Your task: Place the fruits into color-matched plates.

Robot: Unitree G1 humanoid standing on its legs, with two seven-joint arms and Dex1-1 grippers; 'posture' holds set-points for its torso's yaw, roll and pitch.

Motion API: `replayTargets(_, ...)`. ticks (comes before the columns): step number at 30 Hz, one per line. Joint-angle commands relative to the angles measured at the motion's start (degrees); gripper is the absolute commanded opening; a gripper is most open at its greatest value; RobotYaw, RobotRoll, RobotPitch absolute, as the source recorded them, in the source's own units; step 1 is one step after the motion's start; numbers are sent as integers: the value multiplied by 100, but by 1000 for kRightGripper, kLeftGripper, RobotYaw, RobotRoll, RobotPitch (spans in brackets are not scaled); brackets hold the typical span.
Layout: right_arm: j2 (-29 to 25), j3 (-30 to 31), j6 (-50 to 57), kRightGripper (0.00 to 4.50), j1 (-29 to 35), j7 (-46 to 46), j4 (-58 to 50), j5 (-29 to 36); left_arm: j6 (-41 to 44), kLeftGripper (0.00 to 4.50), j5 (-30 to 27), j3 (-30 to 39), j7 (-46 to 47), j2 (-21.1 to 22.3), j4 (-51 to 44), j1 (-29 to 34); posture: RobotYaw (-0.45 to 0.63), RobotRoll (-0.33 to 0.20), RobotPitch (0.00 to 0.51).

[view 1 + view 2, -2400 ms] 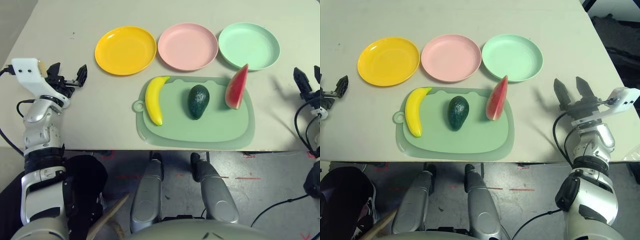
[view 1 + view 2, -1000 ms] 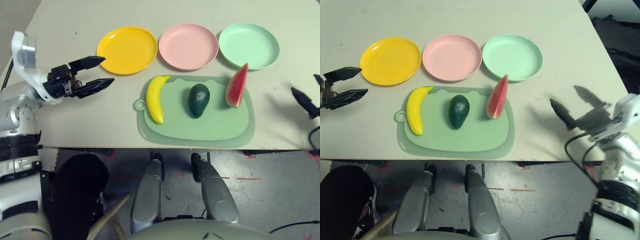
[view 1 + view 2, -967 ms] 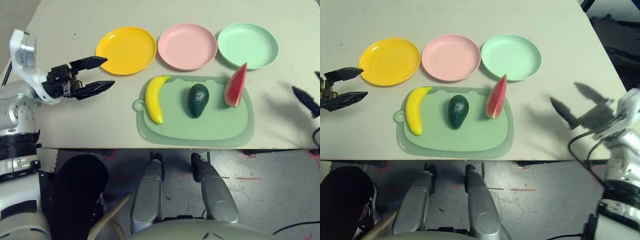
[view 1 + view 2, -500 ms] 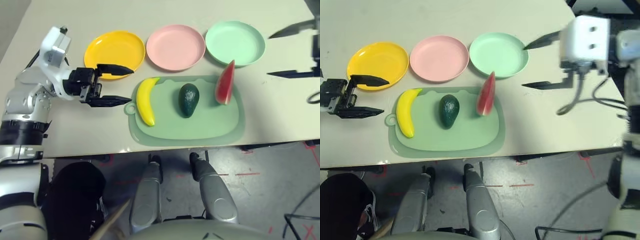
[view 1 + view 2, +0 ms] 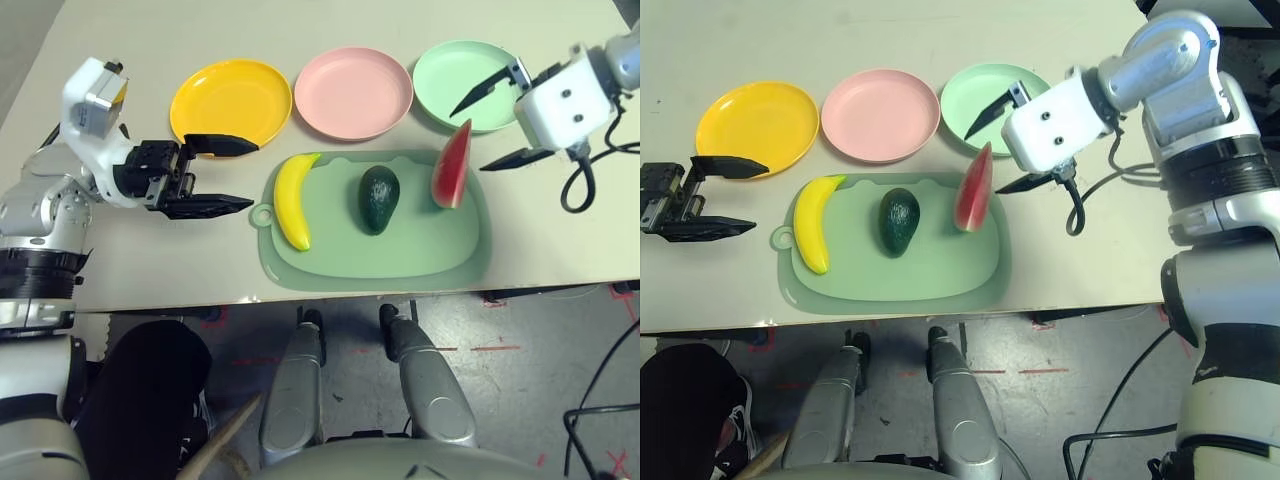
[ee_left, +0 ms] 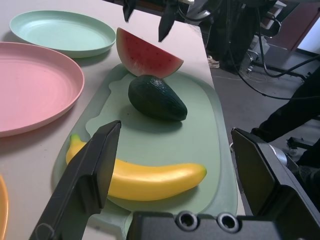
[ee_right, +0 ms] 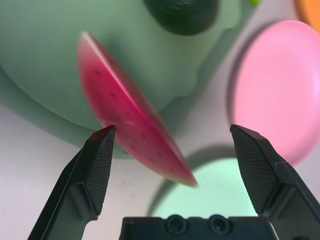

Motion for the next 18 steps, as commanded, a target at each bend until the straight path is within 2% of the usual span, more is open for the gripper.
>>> replayTargets(1, -9, 380, -199, 4483, 66, 59, -4, 82, -80, 4500, 61, -31, -63, 62, -25, 51, -104, 0, 352)
replayTargets(6, 170, 586, -201, 4483, -10, 59, 161, -215, 1, 4500, 31, 12, -63, 22, 25, -35, -108, 0, 355)
replayTargets(11, 557, 467, -180, 4483, -33, 59, 426, -519, 6, 4500, 34, -15, -63, 39, 1, -51, -95, 0, 359)
replayTargets(18, 718, 614, -152, 4483, 154, 59, 466, -940, 52, 4500, 24, 61, -63, 29, -106, -2, -93, 0, 362)
